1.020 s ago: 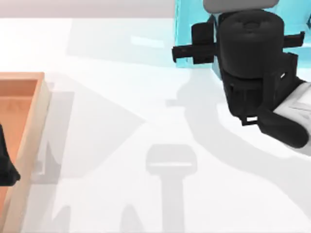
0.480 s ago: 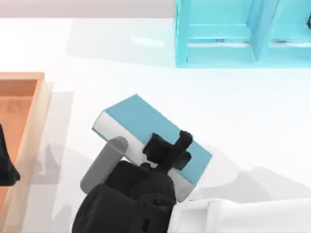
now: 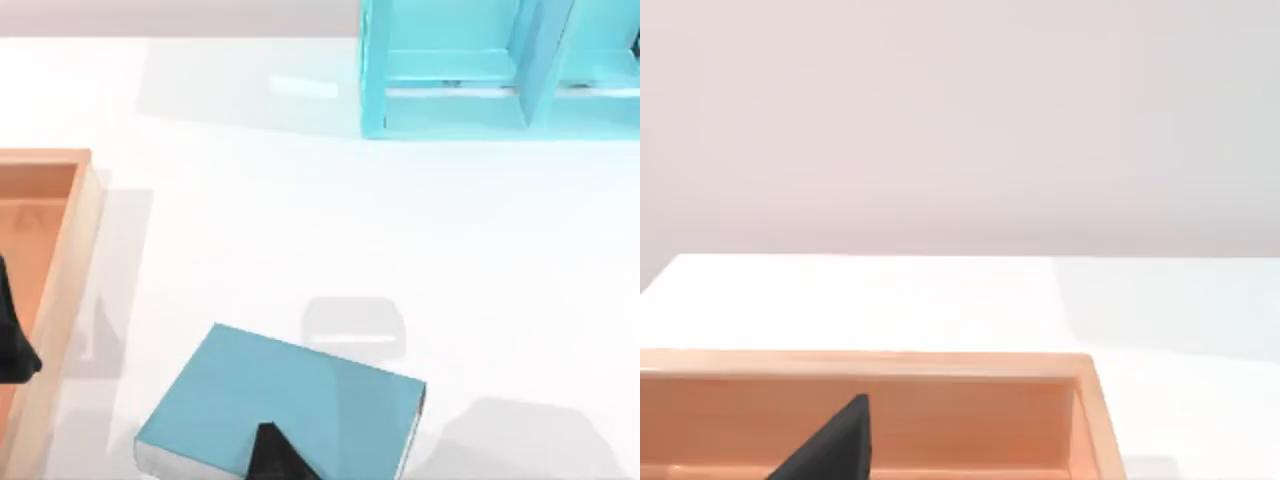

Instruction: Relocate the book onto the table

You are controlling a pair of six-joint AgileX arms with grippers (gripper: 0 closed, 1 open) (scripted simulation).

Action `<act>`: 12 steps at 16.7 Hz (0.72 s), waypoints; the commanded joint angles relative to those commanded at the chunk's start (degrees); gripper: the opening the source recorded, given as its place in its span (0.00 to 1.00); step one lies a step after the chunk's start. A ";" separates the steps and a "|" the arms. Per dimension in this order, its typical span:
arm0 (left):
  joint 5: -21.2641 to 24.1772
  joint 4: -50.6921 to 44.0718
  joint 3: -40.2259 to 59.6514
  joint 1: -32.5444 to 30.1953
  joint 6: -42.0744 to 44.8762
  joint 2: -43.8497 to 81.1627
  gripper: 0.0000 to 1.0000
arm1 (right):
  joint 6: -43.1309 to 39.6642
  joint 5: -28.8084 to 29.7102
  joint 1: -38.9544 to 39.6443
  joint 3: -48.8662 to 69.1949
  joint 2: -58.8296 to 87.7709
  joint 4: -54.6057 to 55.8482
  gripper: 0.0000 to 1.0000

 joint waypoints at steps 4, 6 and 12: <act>0.00 0.00 0.00 0.00 0.00 0.00 1.00 | 0.35 -0.30 -0.16 -0.41 -0.05 0.53 0.00; 0.00 0.00 0.00 0.00 0.00 0.00 1.00 | 0.82 -0.11 0.10 -0.10 0.13 -0.28 0.00; 0.00 0.00 0.00 0.00 0.00 0.00 1.00 | 2.83 0.20 0.83 1.05 0.46 -3.37 0.00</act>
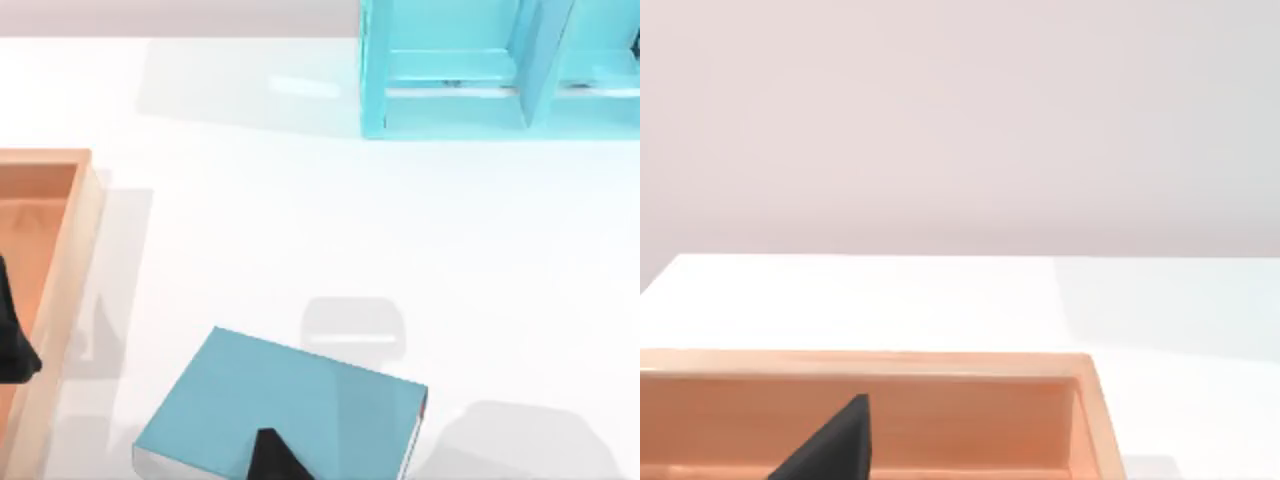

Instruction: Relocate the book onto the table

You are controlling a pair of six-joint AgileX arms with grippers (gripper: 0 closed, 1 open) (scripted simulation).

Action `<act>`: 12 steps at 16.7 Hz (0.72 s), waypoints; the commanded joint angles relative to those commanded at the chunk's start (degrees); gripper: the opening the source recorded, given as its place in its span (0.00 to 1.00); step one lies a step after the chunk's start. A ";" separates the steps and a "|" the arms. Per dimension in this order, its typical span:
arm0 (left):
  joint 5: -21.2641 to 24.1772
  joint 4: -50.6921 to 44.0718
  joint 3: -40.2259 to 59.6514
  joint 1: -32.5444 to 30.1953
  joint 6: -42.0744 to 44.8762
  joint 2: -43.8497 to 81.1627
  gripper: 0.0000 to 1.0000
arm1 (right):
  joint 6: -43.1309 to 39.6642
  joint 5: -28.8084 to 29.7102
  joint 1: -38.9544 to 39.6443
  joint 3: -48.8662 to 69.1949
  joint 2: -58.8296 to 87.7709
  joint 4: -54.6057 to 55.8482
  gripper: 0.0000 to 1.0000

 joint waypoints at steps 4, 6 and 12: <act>0.00 0.00 0.00 0.00 0.00 0.00 1.00 | 0.25 -0.12 -0.27 -1.09 1.18 2.20 0.00; 0.00 0.00 0.00 0.00 0.00 0.00 1.00 | 0.36 -0.21 -0.27 -2.00 2.69 4.59 0.00; 0.00 0.00 0.00 0.00 0.00 0.00 1.00 | 0.47 -0.16 -0.25 -2.68 3.86 6.41 0.00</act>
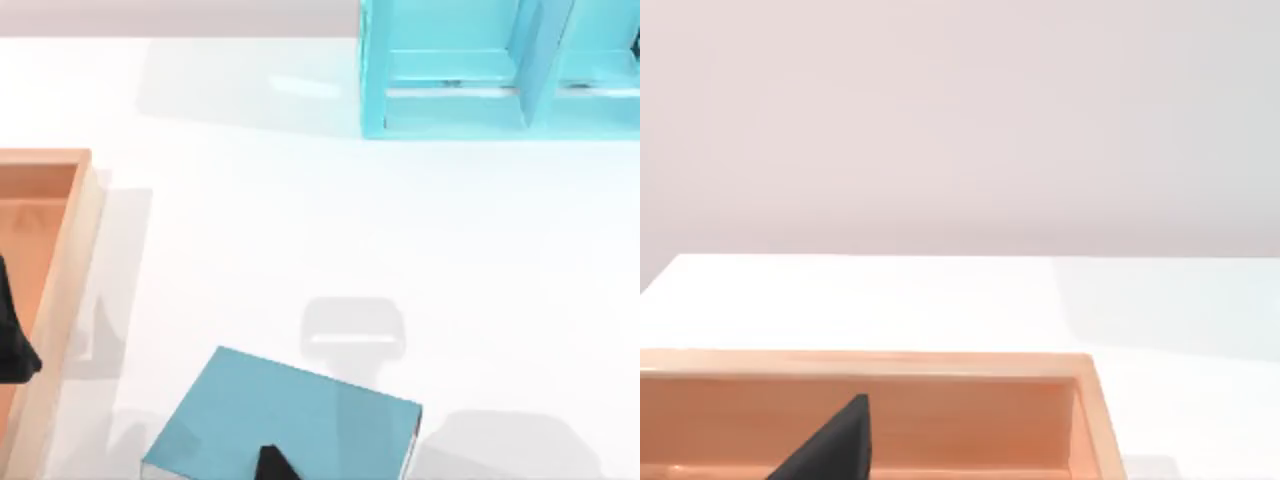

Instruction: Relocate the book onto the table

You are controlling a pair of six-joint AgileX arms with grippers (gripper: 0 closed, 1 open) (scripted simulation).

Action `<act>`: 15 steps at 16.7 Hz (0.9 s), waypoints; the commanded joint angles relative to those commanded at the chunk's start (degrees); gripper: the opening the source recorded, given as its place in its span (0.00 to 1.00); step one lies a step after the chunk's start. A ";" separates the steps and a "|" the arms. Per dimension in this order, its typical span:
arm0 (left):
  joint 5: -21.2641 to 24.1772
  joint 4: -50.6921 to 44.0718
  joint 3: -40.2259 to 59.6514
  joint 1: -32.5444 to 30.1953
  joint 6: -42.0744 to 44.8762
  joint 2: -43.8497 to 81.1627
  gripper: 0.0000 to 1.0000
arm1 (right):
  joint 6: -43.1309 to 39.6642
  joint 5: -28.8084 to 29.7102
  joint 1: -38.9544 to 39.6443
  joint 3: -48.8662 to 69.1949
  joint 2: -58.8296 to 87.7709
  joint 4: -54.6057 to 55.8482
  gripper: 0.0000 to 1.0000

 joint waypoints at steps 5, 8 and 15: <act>0.00 0.00 0.00 0.00 0.00 0.00 1.00 | 0.00 0.00 0.00 0.00 0.00 0.00 0.38; 0.00 0.00 0.00 0.00 0.00 0.00 1.00 | 0.00 0.00 0.00 0.00 0.00 0.00 0.60; 0.00 0.00 0.00 0.00 0.00 0.00 1.00 | 0.00 0.00 0.00 0.00 0.00 0.00 1.00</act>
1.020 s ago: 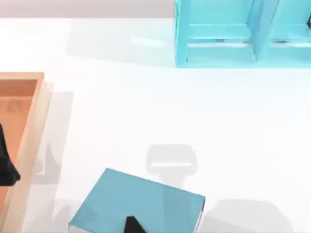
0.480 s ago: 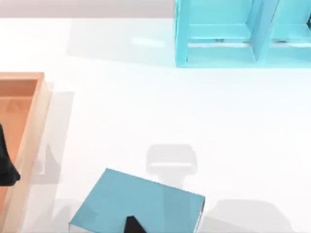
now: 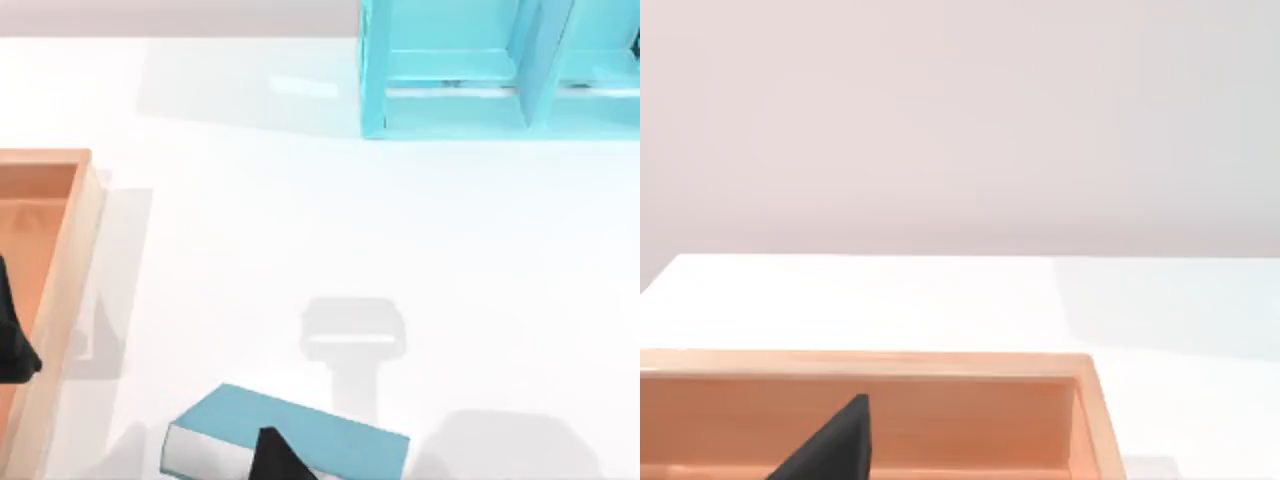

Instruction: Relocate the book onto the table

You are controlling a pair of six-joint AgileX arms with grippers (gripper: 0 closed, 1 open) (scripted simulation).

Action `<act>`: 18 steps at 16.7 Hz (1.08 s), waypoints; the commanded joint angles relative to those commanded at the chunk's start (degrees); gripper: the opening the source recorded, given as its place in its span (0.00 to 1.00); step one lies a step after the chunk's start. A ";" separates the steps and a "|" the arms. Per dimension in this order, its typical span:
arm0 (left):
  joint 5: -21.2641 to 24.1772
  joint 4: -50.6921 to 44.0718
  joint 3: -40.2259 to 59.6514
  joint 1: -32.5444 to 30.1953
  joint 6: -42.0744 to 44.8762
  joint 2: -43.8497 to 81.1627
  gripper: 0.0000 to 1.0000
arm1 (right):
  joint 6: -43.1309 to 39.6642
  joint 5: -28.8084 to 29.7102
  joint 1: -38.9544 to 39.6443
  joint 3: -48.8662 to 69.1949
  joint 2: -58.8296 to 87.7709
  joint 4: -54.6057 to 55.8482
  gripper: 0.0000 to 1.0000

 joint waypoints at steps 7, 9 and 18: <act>0.00 0.00 0.00 0.00 0.00 0.00 1.00 | 0.03 -0.03 0.02 -0.01 0.02 0.09 1.00; 0.00 0.00 0.00 0.00 0.00 0.00 1.00 | 0.72 0.01 0.40 0.43 0.49 -0.67 1.00; 0.00 0.00 0.00 0.00 0.00 0.00 1.00 | 28.33 -2.50 11.33 15.30 12.62 -33.27 1.00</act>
